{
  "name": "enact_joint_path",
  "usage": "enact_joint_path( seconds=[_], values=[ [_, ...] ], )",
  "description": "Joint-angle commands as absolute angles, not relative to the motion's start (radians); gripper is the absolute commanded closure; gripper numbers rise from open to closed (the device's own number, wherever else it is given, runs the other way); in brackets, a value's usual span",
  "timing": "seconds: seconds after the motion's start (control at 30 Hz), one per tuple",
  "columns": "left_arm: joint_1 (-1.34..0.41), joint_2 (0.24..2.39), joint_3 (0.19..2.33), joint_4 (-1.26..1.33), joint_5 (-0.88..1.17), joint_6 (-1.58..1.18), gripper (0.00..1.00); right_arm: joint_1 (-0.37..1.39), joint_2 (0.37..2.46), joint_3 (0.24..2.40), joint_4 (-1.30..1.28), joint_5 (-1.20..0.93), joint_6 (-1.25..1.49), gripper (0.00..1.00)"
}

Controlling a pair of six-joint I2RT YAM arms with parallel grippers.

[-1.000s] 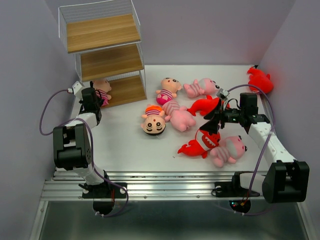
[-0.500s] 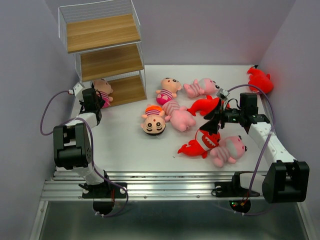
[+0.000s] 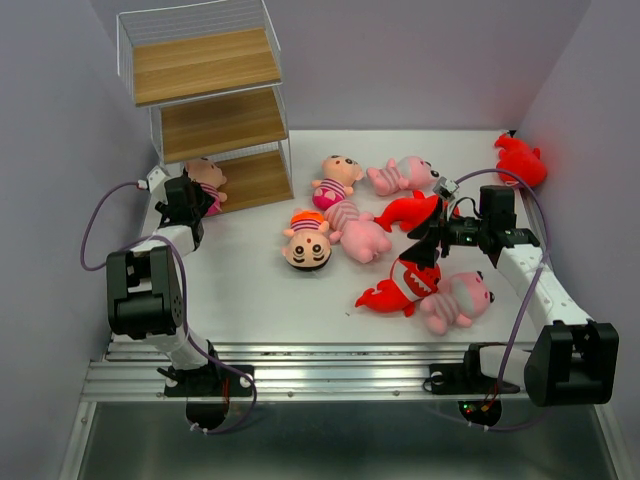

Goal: Place and organize the stuffed toys onto the shelf
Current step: Place the stuffed toy onto shelf, then grab a stuffed toy with the left arm

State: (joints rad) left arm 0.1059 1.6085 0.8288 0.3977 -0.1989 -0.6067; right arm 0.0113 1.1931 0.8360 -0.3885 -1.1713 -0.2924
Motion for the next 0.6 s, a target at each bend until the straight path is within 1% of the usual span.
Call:
enact_joint_path(
  seconds=[0.0, 0.17, 0.2, 0.23, 0.57],
  values=[
    [0.094, 1.549, 0.819, 0.408, -0.178, -0.587, 0.22, 0.003, 1.184, 0.85, -0.367, -1.19, -0.305, 0.0],
    [0.095, 1.496, 0.789, 0.422, -0.167, -0.581, 0.2, 0.003, 1.184, 0.85, -0.368, -1.193, -0.307, 0.0],
    [0.095, 1.487, 0.784, 0.426, -0.163, -0.578, 0.16, 0.003, 1.183, 0.85, -0.368, -1.195, -0.307, 0.0],
    [0.095, 1.47, 0.772, 0.429, -0.161, -0.577, 0.01, 0.003, 1.183, 0.851, -0.37, -1.195, -0.307, 0.0],
    [0.098, 1.336, 0.681, 0.426, -0.103, -0.572, 0.01, 0.003, 1.174, 0.85, -0.379, -1.203, -0.322, 0.0]
  ],
)
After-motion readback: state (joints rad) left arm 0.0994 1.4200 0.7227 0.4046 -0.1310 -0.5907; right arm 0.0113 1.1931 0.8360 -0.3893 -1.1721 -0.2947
